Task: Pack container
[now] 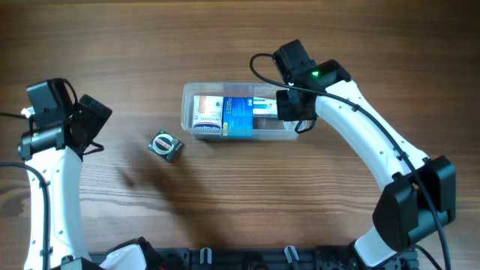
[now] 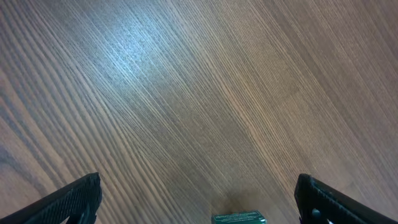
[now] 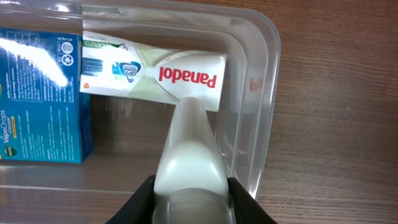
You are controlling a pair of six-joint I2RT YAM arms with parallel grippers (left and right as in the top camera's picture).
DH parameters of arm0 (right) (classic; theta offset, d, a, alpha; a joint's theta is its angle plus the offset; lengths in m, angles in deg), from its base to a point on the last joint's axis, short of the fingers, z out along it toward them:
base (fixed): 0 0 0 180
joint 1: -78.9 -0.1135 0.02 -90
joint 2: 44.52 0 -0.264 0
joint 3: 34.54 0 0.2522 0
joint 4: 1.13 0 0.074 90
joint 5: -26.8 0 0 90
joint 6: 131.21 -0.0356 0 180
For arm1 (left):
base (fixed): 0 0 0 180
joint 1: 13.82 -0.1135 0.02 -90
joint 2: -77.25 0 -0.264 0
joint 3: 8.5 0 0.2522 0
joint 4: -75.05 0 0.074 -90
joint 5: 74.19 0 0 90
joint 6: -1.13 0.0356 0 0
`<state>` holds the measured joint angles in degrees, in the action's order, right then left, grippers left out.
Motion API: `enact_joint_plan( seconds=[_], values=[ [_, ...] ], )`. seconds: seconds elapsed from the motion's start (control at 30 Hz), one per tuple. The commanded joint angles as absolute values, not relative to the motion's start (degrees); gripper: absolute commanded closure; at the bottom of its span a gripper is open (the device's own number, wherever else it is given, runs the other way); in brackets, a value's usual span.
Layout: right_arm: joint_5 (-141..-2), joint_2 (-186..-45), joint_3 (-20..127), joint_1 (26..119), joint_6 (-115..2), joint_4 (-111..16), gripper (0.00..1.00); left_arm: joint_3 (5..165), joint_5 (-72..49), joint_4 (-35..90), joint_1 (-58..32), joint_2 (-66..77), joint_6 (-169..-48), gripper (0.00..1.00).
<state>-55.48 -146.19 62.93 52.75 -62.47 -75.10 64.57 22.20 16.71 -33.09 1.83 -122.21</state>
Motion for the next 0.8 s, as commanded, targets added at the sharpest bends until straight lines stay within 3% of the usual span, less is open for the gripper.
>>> enact_joint_plan(
  seconds=[0.0, 0.6, 0.77],
  values=[
    [-55.5, -147.2, 62.5, 52.6, -64.3, -74.9, 0.90, 64.5, 22.9, 16.8, -33.5, 2.6, -122.8, 0.00],
    [-56.5, -147.4, 57.9, 52.6, -63.6, -69.8, 0.90, 64.5, 22.9, 16.8, -33.5, 2.6, -122.8, 0.00],
    [-60.3, -147.4, 57.9, 52.6, -61.8, -69.8, 0.94, 64.5, 22.9, 16.8, -33.5, 2.6, -122.8, 0.00]
  ],
)
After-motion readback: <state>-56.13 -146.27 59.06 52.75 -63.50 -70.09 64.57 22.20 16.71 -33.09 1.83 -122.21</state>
